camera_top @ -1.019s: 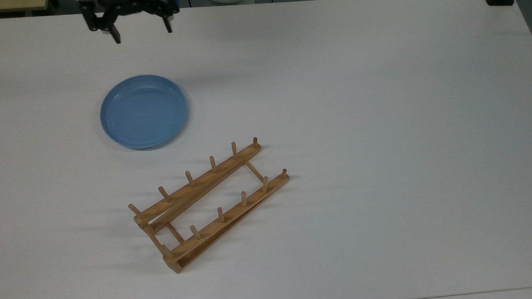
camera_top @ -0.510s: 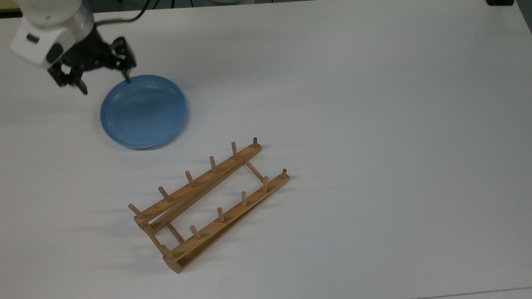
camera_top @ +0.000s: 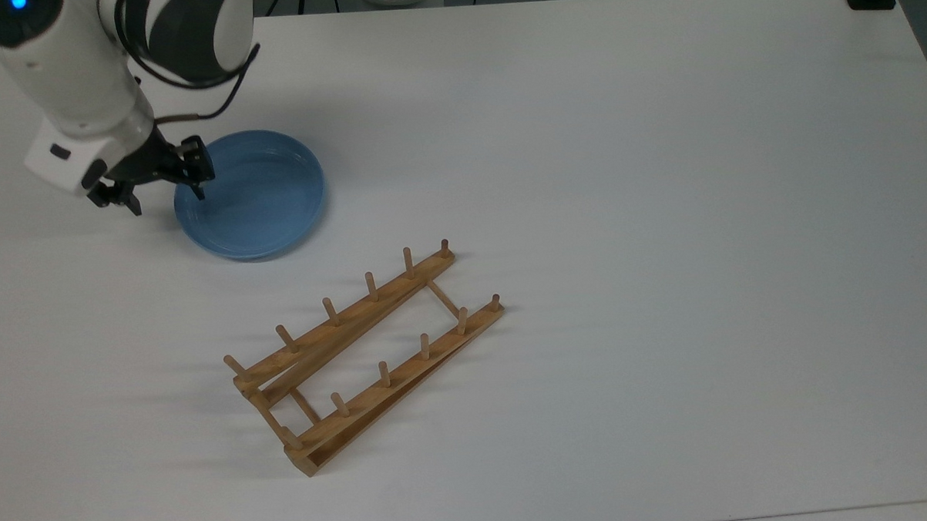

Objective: Place plate in plate rack
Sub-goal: 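Move the gripper down to the rim of the blue plate, then close the gripper on the plate rim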

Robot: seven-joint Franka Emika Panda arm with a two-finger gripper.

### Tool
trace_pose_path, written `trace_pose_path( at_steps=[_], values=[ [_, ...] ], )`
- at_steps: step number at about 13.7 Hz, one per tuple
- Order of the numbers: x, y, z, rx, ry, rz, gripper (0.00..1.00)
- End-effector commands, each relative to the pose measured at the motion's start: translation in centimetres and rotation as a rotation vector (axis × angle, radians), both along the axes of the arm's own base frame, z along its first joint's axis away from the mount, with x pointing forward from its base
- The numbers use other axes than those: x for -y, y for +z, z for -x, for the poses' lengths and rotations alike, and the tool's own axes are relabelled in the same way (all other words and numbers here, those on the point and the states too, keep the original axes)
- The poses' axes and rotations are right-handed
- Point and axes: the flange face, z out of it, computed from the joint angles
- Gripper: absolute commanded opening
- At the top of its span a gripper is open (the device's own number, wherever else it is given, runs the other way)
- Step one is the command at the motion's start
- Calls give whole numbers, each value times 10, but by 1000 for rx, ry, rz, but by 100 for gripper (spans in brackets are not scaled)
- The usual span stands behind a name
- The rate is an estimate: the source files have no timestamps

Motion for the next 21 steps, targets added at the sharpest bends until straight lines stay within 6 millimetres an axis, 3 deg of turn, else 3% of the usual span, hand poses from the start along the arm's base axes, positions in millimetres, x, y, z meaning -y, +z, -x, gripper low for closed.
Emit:
trace_pose_path(
  at_steps=[1,4,8,17,21],
  values=[
    [9,-28,-3,-31,34,34,61],
    [8,-31,-7,-34,59,33,33],
    [6,-32,-7,-33,64,29,15],
    [5,-30,-7,-32,78,28,1],
    [7,-22,-7,-21,92,32,0]
  ],
)
